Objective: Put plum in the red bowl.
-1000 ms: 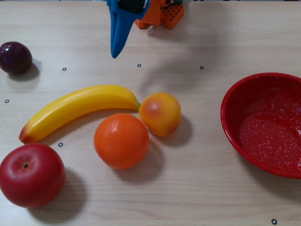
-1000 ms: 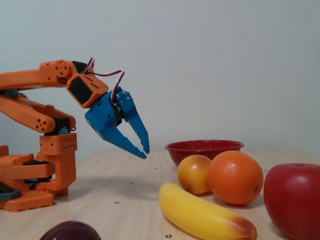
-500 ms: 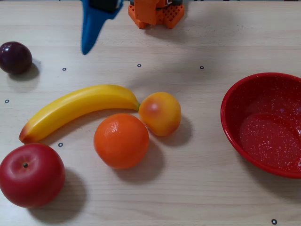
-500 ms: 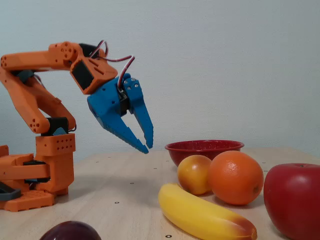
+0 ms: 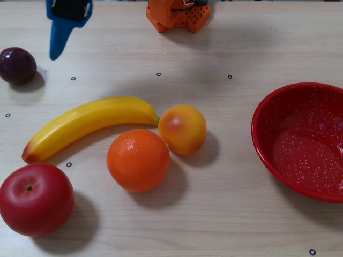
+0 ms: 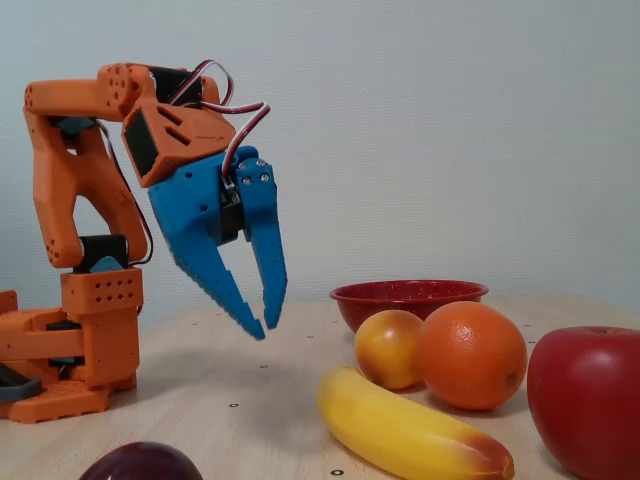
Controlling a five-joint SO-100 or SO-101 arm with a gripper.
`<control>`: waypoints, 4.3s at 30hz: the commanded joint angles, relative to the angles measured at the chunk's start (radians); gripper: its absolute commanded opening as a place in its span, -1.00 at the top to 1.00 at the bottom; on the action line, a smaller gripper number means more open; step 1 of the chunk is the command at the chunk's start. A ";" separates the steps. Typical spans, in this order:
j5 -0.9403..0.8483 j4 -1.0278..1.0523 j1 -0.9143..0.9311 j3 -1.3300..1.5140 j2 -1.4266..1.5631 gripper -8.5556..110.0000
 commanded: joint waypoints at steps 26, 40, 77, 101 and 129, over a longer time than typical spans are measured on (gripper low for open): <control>0.067 0.618 0.189 -0.994 -0.551 0.64; -0.054 0.772 0.364 -1.066 -0.600 0.26; -0.278 0.566 0.492 -1.052 -0.854 0.15; -0.285 0.551 0.466 -1.052 -0.900 0.15; -0.242 0.486 0.400 -1.052 -0.950 0.18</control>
